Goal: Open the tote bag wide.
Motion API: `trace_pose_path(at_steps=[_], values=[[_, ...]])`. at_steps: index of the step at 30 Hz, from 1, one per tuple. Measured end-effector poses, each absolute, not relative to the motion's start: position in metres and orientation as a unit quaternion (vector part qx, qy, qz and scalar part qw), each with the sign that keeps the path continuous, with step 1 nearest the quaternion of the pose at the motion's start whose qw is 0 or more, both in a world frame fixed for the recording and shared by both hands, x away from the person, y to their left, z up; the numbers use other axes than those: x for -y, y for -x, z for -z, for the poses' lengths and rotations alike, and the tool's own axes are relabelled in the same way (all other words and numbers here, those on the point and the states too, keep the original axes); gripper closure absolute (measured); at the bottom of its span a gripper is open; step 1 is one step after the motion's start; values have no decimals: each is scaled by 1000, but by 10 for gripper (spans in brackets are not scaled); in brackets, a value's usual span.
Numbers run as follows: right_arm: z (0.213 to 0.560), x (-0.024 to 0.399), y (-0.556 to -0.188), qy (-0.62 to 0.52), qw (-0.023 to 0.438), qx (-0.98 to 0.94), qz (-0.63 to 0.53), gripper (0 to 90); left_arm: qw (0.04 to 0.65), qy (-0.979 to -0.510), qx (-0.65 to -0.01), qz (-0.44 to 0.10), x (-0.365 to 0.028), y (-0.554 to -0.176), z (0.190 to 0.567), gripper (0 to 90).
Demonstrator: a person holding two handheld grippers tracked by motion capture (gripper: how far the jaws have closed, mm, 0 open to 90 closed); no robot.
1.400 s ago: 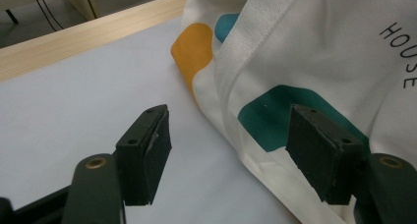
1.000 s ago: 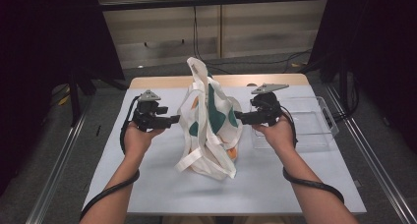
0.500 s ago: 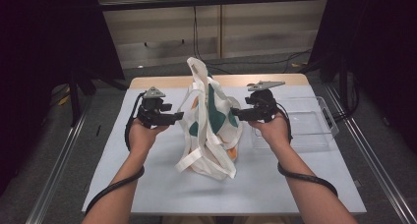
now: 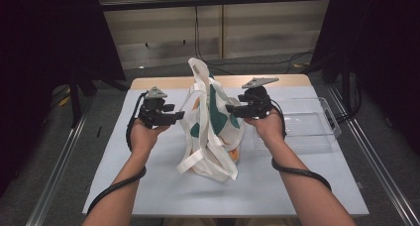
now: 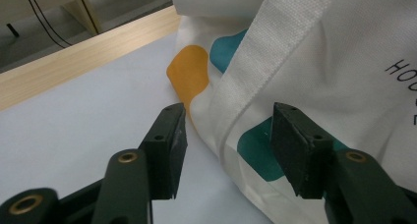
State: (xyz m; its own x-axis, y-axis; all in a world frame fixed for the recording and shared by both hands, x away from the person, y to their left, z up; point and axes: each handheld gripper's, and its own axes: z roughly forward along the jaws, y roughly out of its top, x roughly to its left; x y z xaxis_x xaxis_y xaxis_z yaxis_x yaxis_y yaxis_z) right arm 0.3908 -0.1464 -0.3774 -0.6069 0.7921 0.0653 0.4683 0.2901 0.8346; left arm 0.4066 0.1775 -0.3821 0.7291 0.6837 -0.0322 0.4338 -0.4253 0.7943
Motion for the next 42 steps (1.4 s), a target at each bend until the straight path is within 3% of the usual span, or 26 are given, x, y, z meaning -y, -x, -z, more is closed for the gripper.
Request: trace_pose_path(at_steps=[6, 8, 12, 18, 42], values=[[376, 141, -393, -389, 188, -789, -437, 516, 419, -831, -332, -153, -177, -407, 380, 545], [377, 145, -394, -397, 175, -790, -433, 749, 425, -826, -335, -156, -177, -407, 380, 627], [378, 150, -392, -401, 165, -787, -439, 890, 427, -824, -337, -157, -176, -408, 380, 729], [381, 157, -392, -417, 149, -782, -439, 897, 422, -827, -339, -155, -174, -408, 380, 871], [404, 198, -379, -471, 124, -764, -423, 899, 395, -809, -414, -137, -212, -411, 417, 880]])
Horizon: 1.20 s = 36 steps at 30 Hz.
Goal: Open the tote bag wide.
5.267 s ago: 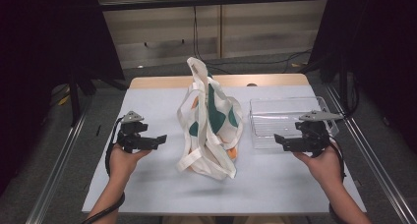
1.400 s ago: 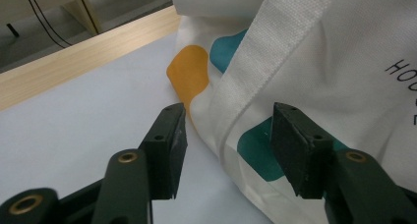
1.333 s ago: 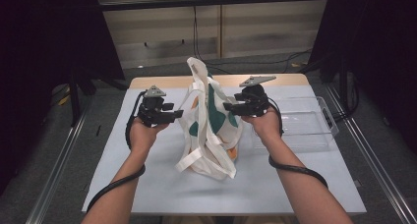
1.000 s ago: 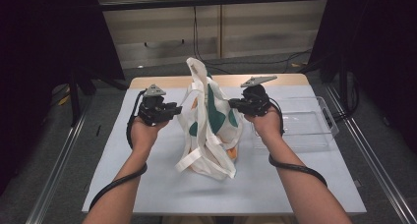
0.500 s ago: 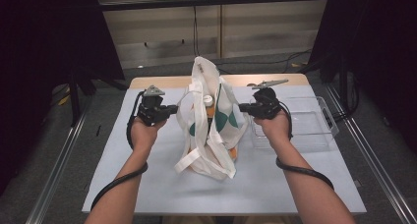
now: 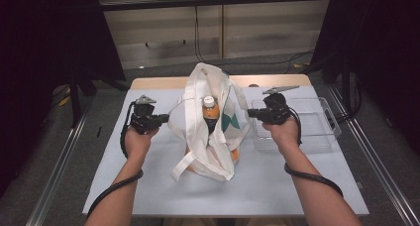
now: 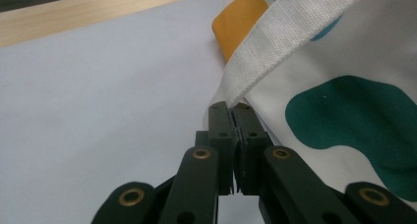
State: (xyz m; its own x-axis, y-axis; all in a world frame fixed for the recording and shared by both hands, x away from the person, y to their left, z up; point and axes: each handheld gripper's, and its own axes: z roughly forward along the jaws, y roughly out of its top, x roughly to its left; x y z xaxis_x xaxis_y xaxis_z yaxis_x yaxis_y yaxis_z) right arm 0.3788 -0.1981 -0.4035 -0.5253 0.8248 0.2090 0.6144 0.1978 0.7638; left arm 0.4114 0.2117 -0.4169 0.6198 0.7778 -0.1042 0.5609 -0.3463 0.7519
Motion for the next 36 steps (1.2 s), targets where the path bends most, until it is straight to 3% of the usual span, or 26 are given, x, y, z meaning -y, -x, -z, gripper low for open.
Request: trace_pose_path(at_steps=[9, 10, 11, 13, 16, 19, 30, 36], values=[[402, 196, -378, -472, 121, -762, -426, 896, 402, -810, -406, -133, -205, -410, 410, 845], [402, 195, -378, -472, 120, -765, -422, 900, 404, -809, -407, -133, -204, -410, 409, 784], [402, 195, -378, -472, 120, -765, -422, 900, 402, -809, -406, -135, -204, -411, 408, 784], [404, 196, -378, -472, 118, -767, -418, 900, 413, -796, -419, -142, -202, -411, 405, 587], [406, 197, -377, -476, 115, -765, -418, 899, 412, -799, -412, -150, -199, -411, 399, 482], [406, 198, -376, -473, 117, -767, -417, 880, 414, -799, -406, -157, -196, -411, 396, 465], [389, 185, -376, -453, 127, -762, -445, 557, 426, -802, -385, -163, -183, -409, 383, 485], [380, 174, -380, -442, 131, -765, -451, 514, 434, -804, -370, -168, -174, -408, 373, 511]])
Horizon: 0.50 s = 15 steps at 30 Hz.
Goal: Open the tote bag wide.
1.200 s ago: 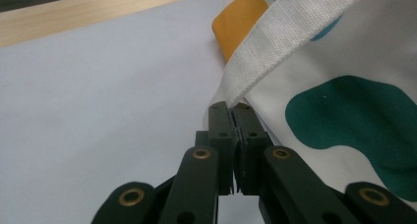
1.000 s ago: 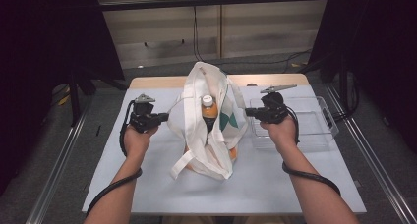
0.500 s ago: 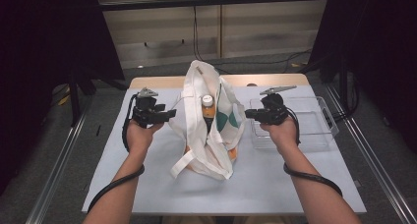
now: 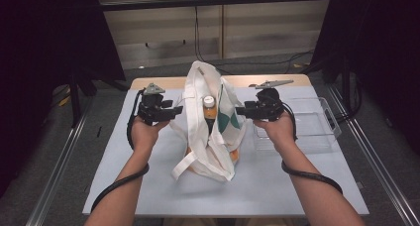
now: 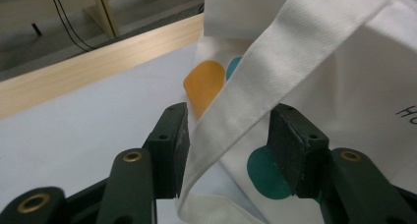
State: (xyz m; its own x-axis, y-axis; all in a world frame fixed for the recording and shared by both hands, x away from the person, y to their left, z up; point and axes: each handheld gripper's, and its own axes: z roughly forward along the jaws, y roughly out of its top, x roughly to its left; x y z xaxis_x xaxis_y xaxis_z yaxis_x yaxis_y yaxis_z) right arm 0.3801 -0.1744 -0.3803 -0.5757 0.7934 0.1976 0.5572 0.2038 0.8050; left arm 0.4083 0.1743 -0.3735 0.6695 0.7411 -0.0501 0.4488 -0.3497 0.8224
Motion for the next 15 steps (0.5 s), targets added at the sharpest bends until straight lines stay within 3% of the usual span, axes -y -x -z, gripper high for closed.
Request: trace_pose_path(at_steps=[4, 6, 11, 12, 13, 15], values=[[373, 169, -382, -435, 130, -763, -461, 527, 427, -811, -358, -175, -175, -409, 370, 534], [366, 164, -384, -420, 131, -765, -470, 583, 437, -808, -356, -171, -174, -409, 368, 581], [360, 156, -386, -408, 134, -769, -474, 627, 439, -815, -338, -171, -170, -407, 362, 668], [359, 155, -386, -406, 136, -770, -473, 649, 439, -816, -337, -165, -169, -407, 361, 694], [357, 152, -387, -403, 137, -773, -471, 760, 436, -820, -332, -164, -167, -407, 360, 759], [357, 150, -387, -401, 138, -777, -466, 825, 438, -821, -329, -161, -166, -408, 360, 820]])
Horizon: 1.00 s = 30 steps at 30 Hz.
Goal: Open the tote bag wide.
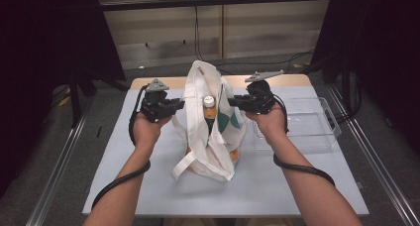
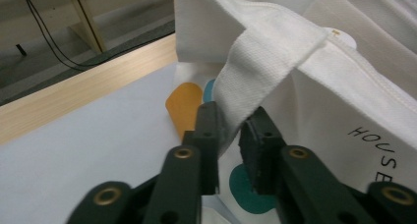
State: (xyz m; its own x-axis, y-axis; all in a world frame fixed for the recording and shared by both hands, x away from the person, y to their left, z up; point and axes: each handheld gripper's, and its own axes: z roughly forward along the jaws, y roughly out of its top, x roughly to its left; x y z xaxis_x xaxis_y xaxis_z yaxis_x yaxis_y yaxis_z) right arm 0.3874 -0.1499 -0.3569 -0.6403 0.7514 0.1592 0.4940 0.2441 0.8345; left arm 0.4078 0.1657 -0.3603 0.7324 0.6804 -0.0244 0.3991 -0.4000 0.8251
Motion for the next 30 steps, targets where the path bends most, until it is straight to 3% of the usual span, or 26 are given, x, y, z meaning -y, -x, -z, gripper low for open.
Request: trace_pose_path(at_steps=[2, 30], values=[[358, 150, -388, -402, 138, -778, -462, 880, 435, -823, -330, -158, -166, -409, 362, 855], [395, 189, -405, -481, 111, -757, -429, 884, 400, -815, -398, -133, -182, -435, 390, 869]])
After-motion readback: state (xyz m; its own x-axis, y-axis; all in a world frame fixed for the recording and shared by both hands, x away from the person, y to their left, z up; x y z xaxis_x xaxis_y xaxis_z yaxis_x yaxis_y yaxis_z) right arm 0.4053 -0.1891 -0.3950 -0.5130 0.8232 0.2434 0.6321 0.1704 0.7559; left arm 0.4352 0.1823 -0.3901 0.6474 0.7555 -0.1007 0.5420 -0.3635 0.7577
